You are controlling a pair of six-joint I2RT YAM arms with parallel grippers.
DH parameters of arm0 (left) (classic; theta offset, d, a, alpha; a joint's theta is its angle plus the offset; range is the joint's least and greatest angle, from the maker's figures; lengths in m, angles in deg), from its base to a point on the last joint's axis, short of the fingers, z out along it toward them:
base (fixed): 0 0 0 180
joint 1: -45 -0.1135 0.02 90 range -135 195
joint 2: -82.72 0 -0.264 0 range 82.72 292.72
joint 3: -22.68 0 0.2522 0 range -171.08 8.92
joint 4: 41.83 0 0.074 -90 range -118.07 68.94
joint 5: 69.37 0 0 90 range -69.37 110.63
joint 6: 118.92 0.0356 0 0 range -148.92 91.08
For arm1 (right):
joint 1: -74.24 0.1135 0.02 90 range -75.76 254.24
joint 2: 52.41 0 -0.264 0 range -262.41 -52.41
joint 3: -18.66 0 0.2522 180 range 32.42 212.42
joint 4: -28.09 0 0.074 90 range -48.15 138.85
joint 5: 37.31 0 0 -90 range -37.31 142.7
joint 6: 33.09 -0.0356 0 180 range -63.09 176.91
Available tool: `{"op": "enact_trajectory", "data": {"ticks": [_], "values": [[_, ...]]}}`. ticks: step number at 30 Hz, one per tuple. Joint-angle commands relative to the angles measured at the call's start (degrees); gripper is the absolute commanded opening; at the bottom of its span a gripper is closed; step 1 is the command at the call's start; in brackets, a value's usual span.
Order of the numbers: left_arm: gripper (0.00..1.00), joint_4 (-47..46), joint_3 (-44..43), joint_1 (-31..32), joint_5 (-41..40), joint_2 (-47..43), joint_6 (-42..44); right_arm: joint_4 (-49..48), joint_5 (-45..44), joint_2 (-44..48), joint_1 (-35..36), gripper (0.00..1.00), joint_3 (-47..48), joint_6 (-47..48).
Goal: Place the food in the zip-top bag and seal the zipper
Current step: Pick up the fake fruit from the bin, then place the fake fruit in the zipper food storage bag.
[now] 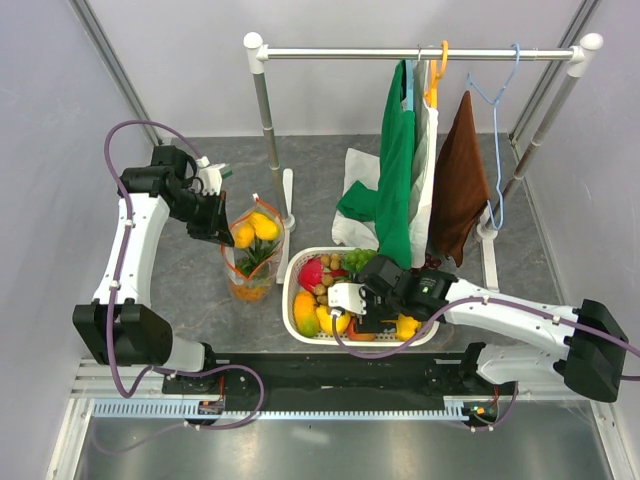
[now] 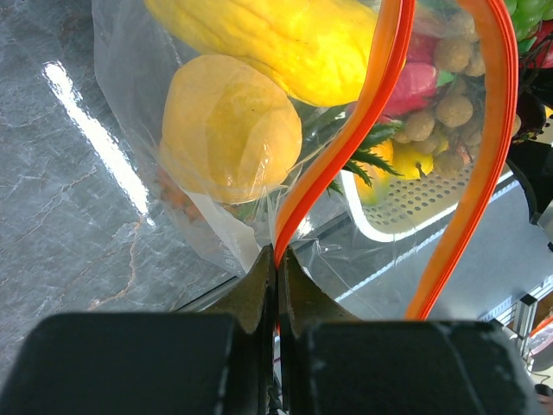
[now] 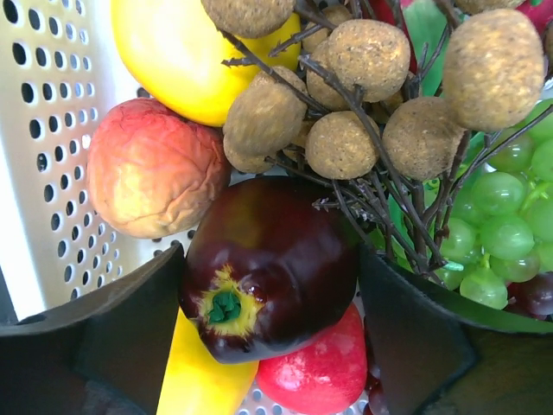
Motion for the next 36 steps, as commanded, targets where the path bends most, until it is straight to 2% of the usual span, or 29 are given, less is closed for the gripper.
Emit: {"op": "enact_trajectory", "data": {"ticks": [1, 6, 11, 17, 19, 23, 28, 32, 36], "values": [[0.02, -0.70, -0.13, -0.06, 1.33, -1.34, 0.16, -0.09, -0.02, 0.02, 0.13, 0.76, 0.21, -0.33], [0.02, -0.26, -0.48, 0.03, 1.33, -1.16, 0.25, 7.54, 0.41, 3.36, 0.13, 0.60, 4.24, -2.09], [0.02, -0.26, -0.22, -0.06, 1.42, -1.25, 0.25, 14.06, 2.87, 6.43, 0.13, 0.54, 9.96, -2.71], [0.02, -0.26, -0.05, 0.03, 1.59, -1.16, -0.02, 19.43, 12.88, 6.62, 0.13, 0.50, 18.30, -4.02], [0.02, -0.26, 0.13, 0.03, 1.86, -1.07, -0.02, 18.21, 17.10, 5.04, 0.13, 0.50, 23.38, -7.62], [0.02, -0.17, 0.04, 0.03, 2.03, -1.34, 0.16, 10.32, 19.66, -0.75, 0.22, 0.47, 34.55, -14.82], [0.02, 0.35, -0.92, -0.06, 4.14, -1.42, 0.77, 1.25, 15.10, -11.30, 0.22, 0.47, 48.25, -21.42], [0.02, 0.62, -2.06, 0.03, 5.72, -1.16, 0.86, -6.39, 12.19, -18.16, 0.22, 0.47, 52.85, -28.00], [0.02, 1.41, -3.29, 0.03, 6.25, -1.16, 1.12, -8.16, 11.75, -25.18, -0.40, 0.46, 56.46, -31.96]]}}
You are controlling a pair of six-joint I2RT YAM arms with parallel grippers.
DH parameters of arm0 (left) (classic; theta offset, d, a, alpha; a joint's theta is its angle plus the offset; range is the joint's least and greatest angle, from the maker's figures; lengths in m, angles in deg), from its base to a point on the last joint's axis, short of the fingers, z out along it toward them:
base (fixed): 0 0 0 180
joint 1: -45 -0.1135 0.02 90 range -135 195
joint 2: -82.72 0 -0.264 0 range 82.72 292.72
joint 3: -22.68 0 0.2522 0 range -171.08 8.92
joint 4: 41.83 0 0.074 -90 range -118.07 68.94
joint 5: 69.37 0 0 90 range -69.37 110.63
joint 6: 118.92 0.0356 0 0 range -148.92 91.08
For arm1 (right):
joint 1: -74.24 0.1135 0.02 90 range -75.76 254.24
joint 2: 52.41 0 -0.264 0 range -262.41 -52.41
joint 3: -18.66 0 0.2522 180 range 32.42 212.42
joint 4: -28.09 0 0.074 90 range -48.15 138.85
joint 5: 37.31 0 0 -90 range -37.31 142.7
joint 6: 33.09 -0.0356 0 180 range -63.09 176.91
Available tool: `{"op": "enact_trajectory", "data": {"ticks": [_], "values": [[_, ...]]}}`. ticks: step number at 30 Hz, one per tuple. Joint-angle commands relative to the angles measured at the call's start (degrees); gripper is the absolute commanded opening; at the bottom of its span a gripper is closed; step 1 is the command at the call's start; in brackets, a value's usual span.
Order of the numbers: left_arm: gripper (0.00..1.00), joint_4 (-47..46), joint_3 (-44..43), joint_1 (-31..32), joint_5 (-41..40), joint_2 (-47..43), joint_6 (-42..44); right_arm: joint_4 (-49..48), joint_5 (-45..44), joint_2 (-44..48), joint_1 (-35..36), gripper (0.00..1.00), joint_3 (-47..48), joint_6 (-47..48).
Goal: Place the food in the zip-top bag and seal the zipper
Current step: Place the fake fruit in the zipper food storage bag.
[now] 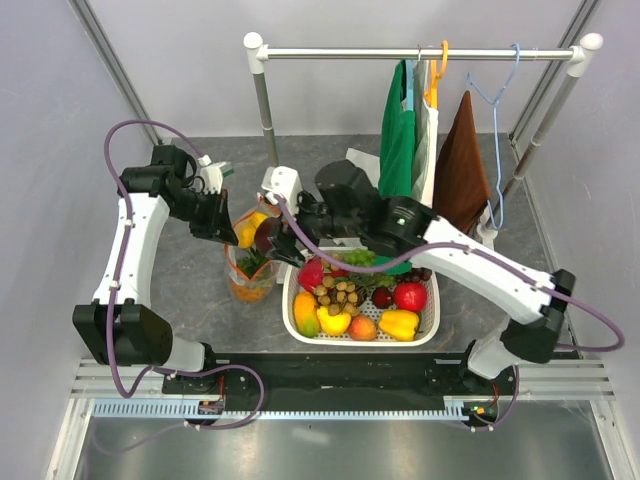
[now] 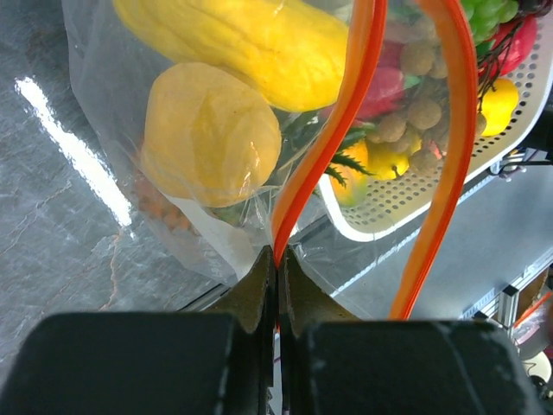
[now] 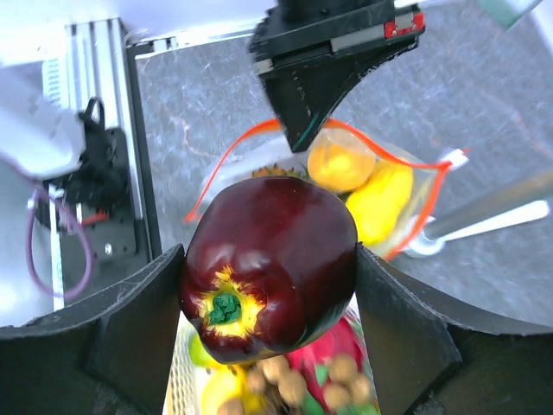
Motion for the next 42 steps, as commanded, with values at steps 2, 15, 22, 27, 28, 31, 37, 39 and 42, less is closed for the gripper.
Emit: {"op": "enact_trajectory", "data": {"ticks": [2, 15, 22, 27, 28, 31, 37, 39, 42], "values": [[0.02, 1.63, -3.71, -0.06, 3.24, -1.16, 1.17, -6.57, -0.86, -7.87, -0.88, 0.46, 4.59, -8.74], [0.02, 1.63, -3.45, 0.03, 4.64, -1.51, 1.61, -12.20, 15.64, -17.28, -5.01, 0.44, 5.49, -19.55], [0.02, 1.28, -4.24, 0.03, 5.70, -0.90, 0.99, -10.98, 22.26, -18.95, -3.08, 0.42, 2.40, -22.90], [0.02, 1.19, -4.24, 0.03, 5.79, -0.81, 0.82, -9.13, 20.68, -21.06, -3.34, 0.42, 2.75, -21.41], [0.02, 1.28, -4.33, 0.03, 5.79, -0.90, 0.82, -8.78, 20.76, -21.24, -3.43, 0.44, 2.67, -21.32], [0.02, 1.19, -3.98, 0.03, 6.14, -0.64, 0.82, -7.81, 21.81, -22.55, -3.43, 0.55, 3.72, -22.02], [0.02, 1.10, -3.89, 0.03, 7.02, 0.33, 0.73, -6.50, 20.85, -24.40, -3.52, 0.87, 7.58, -22.12], [0.02, 1.19, -3.98, -0.14, 7.02, 0.25, 0.99, -4.31, 19.45, -23.70, -3.78, 0.95, 9.51, -20.01], [0.02, 1.54, -3.98, -0.32, 7.19, 0.33, 1.61, -1.76, 16.90, -21.42, -4.83, 0.98, 11.63, -16.93]]}}
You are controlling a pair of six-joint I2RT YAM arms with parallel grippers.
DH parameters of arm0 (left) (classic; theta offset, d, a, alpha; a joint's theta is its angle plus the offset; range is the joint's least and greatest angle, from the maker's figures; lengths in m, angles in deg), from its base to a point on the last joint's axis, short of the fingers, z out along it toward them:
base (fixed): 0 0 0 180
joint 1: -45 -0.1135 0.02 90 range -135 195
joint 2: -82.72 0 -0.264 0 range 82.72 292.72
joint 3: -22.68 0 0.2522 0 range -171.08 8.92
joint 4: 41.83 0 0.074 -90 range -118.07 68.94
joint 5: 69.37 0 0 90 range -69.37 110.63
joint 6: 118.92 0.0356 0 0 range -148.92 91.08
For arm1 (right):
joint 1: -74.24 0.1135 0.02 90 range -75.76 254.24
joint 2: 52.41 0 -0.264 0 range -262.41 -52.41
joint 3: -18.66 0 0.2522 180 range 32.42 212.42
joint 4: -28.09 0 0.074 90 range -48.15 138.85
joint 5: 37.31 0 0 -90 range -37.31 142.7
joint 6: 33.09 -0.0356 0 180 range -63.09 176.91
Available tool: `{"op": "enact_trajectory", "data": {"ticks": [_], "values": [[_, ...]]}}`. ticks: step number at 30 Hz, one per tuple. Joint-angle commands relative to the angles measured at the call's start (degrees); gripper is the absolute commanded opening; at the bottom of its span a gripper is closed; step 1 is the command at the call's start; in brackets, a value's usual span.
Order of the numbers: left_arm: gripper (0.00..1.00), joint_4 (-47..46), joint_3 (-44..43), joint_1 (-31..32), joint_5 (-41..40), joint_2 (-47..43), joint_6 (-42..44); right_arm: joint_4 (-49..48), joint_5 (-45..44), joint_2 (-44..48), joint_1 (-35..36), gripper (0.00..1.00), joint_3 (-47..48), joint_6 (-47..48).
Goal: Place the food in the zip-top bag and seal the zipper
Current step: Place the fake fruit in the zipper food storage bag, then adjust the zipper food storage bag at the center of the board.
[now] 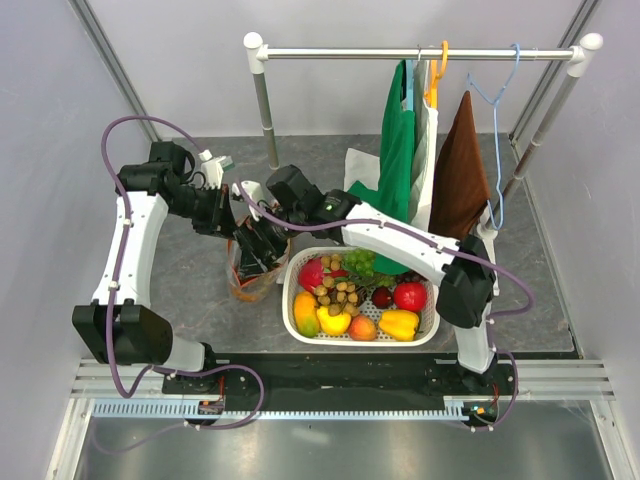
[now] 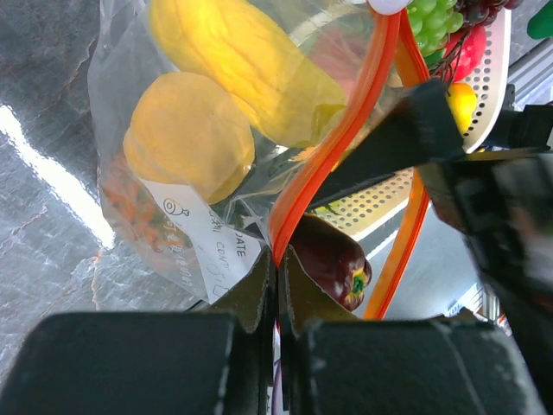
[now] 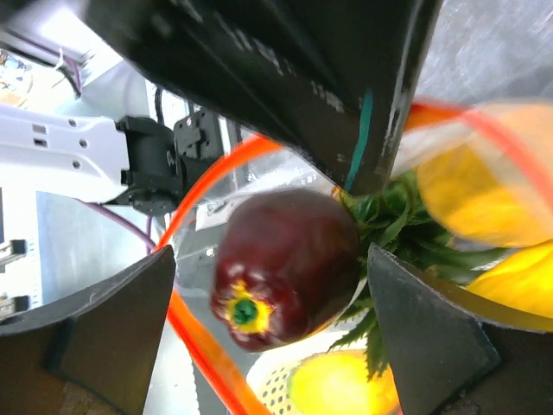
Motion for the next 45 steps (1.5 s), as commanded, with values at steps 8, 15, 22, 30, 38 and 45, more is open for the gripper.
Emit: {"op": "enact_trajectory", "data": {"ticks": [8, 15, 22, 30, 38, 45], "values": [[0.02, 1.74, -2.32, -0.39, 2.69, 0.71, 3.08, 5.37, -17.70, 10.15, -4.57, 0.86, 6.55, 6.85], [0.02, 3.67, -3.20, -0.30, 3.66, 1.41, 5.54, 6.87, -27.56, 11.48, -5.63, 0.70, 1.18, 6.59], [0.02, 5.43, -2.23, -0.30, 4.36, 1.23, 9.14, 5.11, -31.61, 6.74, -5.54, 0.61, 2.23, 6.85], [0.02, 5.96, -2.84, -0.39, 4.10, 2.99, 10.73, 2.38, -25.64, 2.87, -5.71, 0.07, 3.37, 5.98], [0.14, 3.67, -16.90, -1.09, -2.94, 9.32, 7.74, -9.12, -9.37, 11.47, -5.28, 0.00, -3.91, -13.15], [0.68, 3.67, -9.27, -6.09, 3.12, 1.51, 13.09, -7.02, -17.18, 9.99, -5.80, 0.00, -6.99, -20.64]]}}
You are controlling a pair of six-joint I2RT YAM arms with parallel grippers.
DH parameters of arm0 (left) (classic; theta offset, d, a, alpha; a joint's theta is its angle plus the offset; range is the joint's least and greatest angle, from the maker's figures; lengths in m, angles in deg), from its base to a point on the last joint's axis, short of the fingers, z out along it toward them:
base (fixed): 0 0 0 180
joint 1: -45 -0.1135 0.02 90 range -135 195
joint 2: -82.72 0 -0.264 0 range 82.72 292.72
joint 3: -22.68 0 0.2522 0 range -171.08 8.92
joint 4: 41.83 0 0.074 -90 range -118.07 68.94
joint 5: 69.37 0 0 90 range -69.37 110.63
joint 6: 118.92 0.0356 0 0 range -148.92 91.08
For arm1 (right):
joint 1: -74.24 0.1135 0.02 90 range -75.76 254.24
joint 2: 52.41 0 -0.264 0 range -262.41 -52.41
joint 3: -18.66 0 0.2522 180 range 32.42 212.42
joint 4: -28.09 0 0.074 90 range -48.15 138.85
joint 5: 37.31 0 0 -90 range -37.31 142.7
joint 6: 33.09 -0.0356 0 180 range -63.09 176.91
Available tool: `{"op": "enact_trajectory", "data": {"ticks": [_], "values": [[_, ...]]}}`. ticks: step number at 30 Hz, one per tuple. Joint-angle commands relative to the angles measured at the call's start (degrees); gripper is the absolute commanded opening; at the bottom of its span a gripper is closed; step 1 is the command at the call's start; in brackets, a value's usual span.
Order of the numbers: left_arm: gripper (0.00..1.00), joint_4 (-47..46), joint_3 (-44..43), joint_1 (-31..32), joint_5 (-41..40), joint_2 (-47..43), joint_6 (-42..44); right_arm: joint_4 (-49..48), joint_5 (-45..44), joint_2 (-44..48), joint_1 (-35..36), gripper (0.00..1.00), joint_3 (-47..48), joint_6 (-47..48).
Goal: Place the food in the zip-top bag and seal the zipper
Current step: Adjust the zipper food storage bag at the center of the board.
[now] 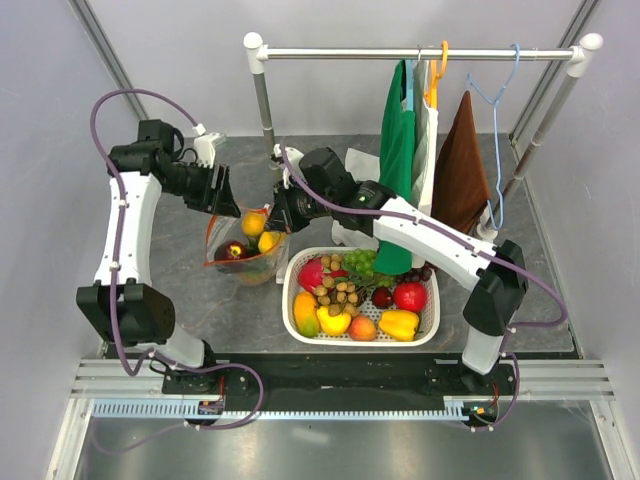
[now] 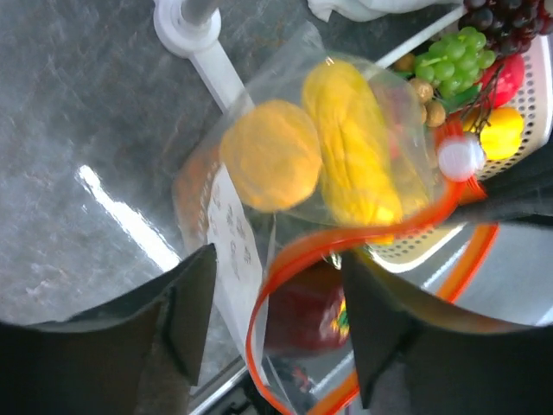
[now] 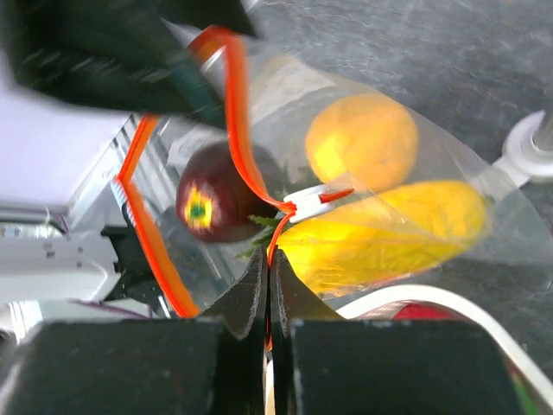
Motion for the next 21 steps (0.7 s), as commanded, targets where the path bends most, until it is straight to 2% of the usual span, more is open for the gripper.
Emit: {"op": "enact_trajectory", "data": {"ticks": [1, 6, 10, 12, 15, 21], "values": [[0.77, 5.94, 3.35, -5.37, 5.27, -8.59, 5.23, -1.82, -3.29, 0.19, -0.49, 0.00, -0.79, -8.94], [0.80, 11.66, 4.66, -9.69, 6.95, -15.37, 16.12, -1.90, -6.45, -1.74, -0.58, 0.00, 1.14, -11.67], [0.81, 11.67, 12.48, -10.05, 5.11, -26.42, 26.03, -1.73, -9.09, -2.62, -0.67, 0.00, 2.47, -13.08], [0.80, 11.67, 16.68, -10.05, 2.40, -28.90, 29.22, -1.82, -9.10, -2.62, -0.67, 0.00, 2.47, -13.17], [0.76, 11.23, 20.56, -10.05, -0.25, -30.14, 31.34, -1.73, -9.09, -2.62, -0.75, 0.00, 2.38, -13.17], [0.65, 10.35, 23.65, -10.05, 0.97, -29.88, 33.36, -1.99, -9.36, -1.83, -0.67, 0.00, 2.38, -12.38]]}}
